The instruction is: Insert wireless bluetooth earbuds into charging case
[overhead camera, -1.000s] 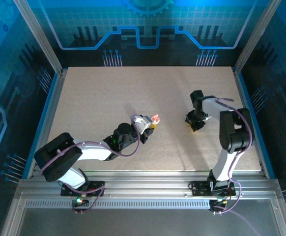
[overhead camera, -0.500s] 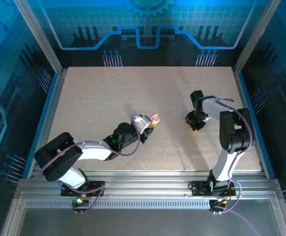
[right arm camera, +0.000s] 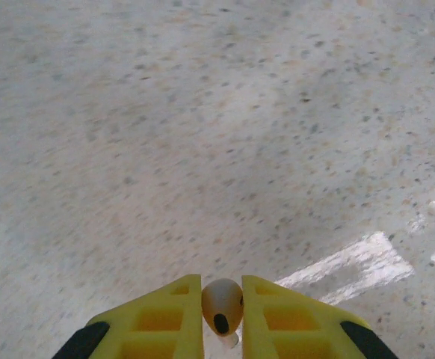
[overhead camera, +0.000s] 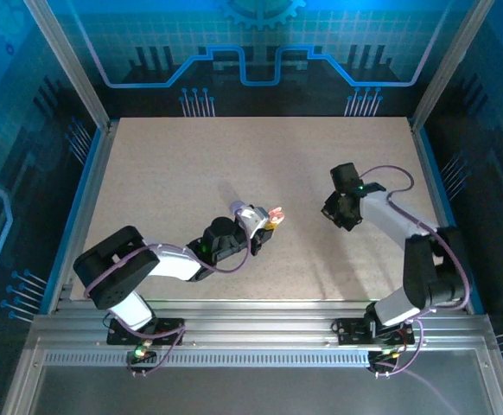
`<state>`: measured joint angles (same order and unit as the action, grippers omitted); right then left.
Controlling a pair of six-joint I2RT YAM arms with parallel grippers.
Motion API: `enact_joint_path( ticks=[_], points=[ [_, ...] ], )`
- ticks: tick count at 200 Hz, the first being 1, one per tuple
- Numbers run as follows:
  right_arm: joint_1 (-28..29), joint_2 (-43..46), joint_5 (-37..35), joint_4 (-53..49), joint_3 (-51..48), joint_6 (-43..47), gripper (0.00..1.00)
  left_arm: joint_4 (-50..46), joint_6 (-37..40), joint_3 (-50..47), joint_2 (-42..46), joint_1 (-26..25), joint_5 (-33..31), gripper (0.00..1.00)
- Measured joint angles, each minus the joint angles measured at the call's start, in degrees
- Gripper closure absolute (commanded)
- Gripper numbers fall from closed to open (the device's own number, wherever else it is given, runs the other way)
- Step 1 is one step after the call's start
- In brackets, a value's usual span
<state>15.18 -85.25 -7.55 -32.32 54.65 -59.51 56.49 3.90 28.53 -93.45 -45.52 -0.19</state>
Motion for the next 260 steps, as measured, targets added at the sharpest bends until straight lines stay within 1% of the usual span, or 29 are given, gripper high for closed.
enact_joint_path(
  ticks=[46, 70, 116, 149, 181, 210, 260],
  points=[
    [5.05, 14.43, -0.66, 7.39, -8.04, 4.83, 0.84, 2.54, -0.59, 1.31, -2.43, 0.0, 1.53, 0.86],
    [6.56, 21.24, 0.13, 11.28, -11.61, 6.73, 0.84, 4.04, -1.38, 1.9, -2.97, 0.0, 2.19, 0.86],
    [8.92, 28.3, 3.45, 17.97, -14.88, 8.87, 0.84, 6.6, -2.62, 3.26, -4.24, -0.02, 3.1, 0.86],
    [11.5, 30.16, 5.22, 22.47, -16.06, 10.36, 0.83, 8.24, -4.02, 3.65, -5.16, -0.02, 4.13, 0.86],
    [12.61, 30.03, 6.47, 26.73, -16.09, 11.26, 0.82, 9.88, -5.38, 4.02, -5.84, -0.02, 5.14, 0.86],
    [13.31, 27.41, 7.89, 30.1, -16.06, 12.15, 0.82, 10.73, -6.6, 4.02, -5.88, -0.02, 5.68, 0.86],
    [13.9, 24.24, 10.67, 31.5, -15.52, 13.73, 0.82, 12.07, -10.19, 4.02, -5.9, 0.04, 5.66, 0.86]
  ],
)
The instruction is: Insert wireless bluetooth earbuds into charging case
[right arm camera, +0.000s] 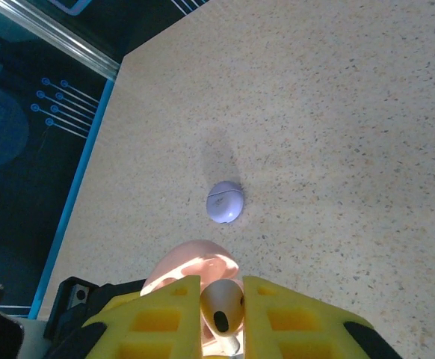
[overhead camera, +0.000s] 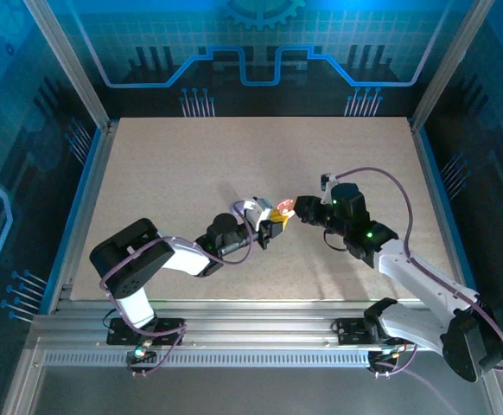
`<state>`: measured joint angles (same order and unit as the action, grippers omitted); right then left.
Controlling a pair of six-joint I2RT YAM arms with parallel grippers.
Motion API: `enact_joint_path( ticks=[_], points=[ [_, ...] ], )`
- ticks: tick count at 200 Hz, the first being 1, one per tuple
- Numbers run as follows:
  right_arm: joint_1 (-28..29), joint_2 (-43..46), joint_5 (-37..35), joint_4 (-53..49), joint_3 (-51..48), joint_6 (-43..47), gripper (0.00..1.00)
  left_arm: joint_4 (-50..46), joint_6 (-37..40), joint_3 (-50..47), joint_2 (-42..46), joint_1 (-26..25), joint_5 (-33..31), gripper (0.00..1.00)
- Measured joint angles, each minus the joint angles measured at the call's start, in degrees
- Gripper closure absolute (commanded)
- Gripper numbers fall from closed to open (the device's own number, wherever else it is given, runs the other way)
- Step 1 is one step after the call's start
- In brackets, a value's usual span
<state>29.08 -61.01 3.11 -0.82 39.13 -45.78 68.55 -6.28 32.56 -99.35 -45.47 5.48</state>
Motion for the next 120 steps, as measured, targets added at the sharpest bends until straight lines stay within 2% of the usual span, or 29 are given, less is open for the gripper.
enact_joint_path(
  ticks=[120],
  points=[
    [0.66, -1.75, 0.76, 1.7, 1.92, 2.58, 0.82, 1.49, -1.38, 0.0, 0.0, 0.0, 0.02, 0.86]
  ],
)
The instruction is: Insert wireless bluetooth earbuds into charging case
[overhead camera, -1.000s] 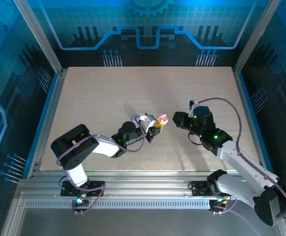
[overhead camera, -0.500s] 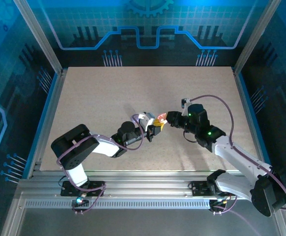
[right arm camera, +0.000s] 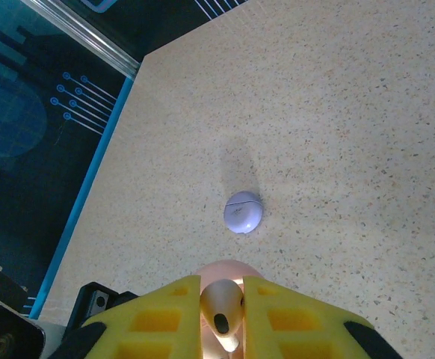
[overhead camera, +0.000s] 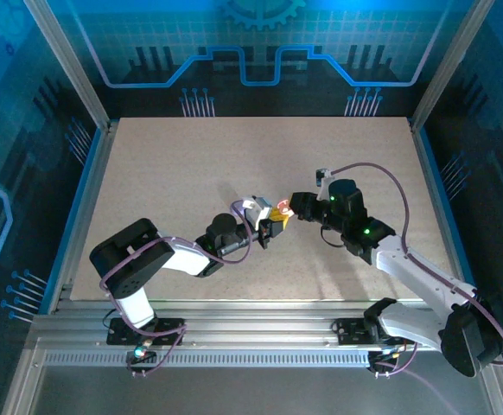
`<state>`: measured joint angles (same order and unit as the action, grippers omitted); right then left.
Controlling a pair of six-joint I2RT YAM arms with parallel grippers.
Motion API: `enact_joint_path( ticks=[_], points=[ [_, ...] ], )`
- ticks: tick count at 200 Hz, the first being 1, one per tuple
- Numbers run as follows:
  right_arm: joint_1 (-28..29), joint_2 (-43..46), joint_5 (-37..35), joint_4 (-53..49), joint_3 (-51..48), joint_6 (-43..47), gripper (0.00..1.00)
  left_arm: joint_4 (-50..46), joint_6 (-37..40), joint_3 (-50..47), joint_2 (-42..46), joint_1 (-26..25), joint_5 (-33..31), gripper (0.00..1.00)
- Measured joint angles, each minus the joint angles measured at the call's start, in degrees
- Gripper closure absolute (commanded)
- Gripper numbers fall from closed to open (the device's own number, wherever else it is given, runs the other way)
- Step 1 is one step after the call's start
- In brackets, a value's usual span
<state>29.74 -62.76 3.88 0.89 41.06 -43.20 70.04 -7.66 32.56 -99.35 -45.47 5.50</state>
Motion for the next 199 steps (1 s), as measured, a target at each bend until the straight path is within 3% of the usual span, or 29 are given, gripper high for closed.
enact_joint_path(
  ticks=[199],
  points=[
    [0.0, 2.19, 1.16, -3.13, 0.0, 4.13, 0.81, 2.43, -1.44, 0.0, 0.0, 0.0, -0.02, 0.86]
  ],
)
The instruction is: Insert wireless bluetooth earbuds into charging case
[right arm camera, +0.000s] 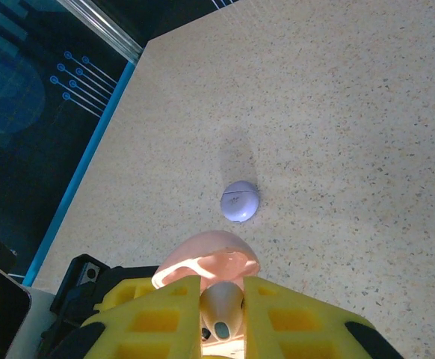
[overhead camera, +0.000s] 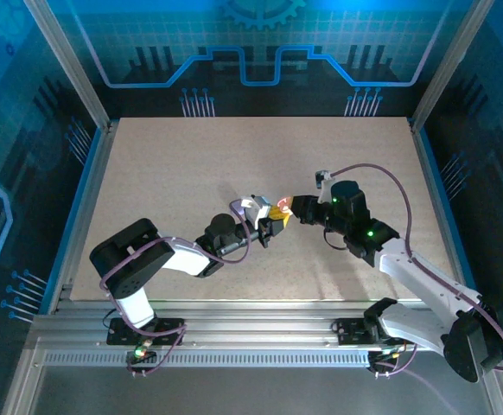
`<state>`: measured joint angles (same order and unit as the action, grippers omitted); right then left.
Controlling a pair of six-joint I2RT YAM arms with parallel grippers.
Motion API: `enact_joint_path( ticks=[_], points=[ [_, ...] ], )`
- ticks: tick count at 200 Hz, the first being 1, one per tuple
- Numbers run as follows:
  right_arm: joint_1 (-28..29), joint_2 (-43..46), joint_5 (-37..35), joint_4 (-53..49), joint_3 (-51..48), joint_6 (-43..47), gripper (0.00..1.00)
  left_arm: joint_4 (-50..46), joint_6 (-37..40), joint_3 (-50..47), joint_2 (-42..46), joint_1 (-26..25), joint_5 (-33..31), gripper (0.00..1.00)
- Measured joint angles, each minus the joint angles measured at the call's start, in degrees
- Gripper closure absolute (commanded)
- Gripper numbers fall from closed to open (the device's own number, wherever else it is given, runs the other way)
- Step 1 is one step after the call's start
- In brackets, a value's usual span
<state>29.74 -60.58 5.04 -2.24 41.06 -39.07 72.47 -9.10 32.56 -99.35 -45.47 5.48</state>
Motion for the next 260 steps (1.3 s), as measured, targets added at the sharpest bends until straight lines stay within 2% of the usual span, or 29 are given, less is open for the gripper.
enact_joint_path(
  ticks=[34, 62, 132, 148, 174, 210, 260],
  points=[
    [0.0, -0.02, 0.0, -0.31, 0.0, 0.15, 0.77, 0.02, 0.0, 0.0, 0.0, 0.0, 0.02, 0.86],
    [-0.07, -0.02, 0.24, -0.79, 0.26, 0.61, 0.67, -0.02, 0.0, -0.02, 0.0, 0.15, 0.02, 0.86],
    [-0.94, 0.63, 2.67, -1.77, 0.63, 3.41, 0.49, 0.17, 0.07, -0.02, 0.52, 0.33, 0.7, 0.86],
    [-1.38, 2.36, 3.26, -1.99, 0.63, 5.31, 0.42, 0.33, 0.17, -0.02, 0.81, 0.33, 1.64, 0.86],
    [-2.45, 6.73, 6.4, -2.25, 0.63, 12.15, 0.42, 0.33, 0.44, -0.33, 1.51, 0.33, 3.78, 0.85],
    [-3.58, 13.11, 13.0, -6.82, 0.63, 28.09, 0.4, 0.28, 1.75, -1.27, 3.13, 0.44, 7.04, 0.85],
    [-9.94, 16.44, 21.18, -15.08, 0.61, 45.27, 0.36, 0.31, 3.32, -1.7, 4.81, 0.7, 12.02, 0.84]
  ],
)
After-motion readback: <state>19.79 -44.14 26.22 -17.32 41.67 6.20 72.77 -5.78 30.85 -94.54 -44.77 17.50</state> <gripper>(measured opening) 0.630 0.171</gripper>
